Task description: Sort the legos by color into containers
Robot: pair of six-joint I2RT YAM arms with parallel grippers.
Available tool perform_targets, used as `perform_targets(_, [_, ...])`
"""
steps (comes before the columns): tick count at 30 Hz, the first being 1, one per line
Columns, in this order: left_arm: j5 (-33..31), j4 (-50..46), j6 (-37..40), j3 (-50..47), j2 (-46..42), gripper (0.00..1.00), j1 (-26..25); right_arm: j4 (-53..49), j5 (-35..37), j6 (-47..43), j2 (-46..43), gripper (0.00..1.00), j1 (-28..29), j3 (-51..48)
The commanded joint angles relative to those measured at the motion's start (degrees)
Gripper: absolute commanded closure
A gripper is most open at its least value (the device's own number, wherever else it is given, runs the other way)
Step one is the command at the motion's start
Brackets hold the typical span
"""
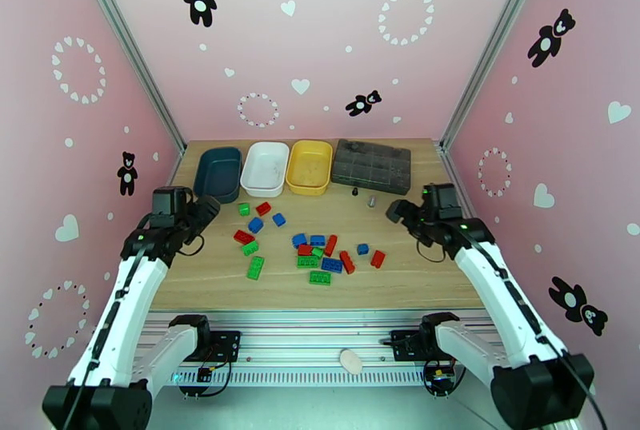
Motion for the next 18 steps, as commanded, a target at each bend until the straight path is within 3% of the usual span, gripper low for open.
perform_targets(1, [3.37,-5.49,-1.08,3.91,-0.2,0.18,-2.96,-0.42,0.46,-2.21,6.12,0.19,7.05,7.64])
perform_targets(4, [3.44,-7.19,-1.58,2.7,-1.35,0.02,-5.2,-4.82,4.88,-5.17,13.13,0.22,14.13,15.75])
perform_targets(9, [3.85,-7.9,-2.33,2.11,-0.23,0.04,-8.99,-7.05,7.68,-6.48,19.8,0.22,21.18,23.0])
perform_targets(18, [-4.62,-14.2,-4.67,6.93,8.46,0.12,-23.29,-10.84,8.2,-7.95,29.46,0.2,29.3,29.36])
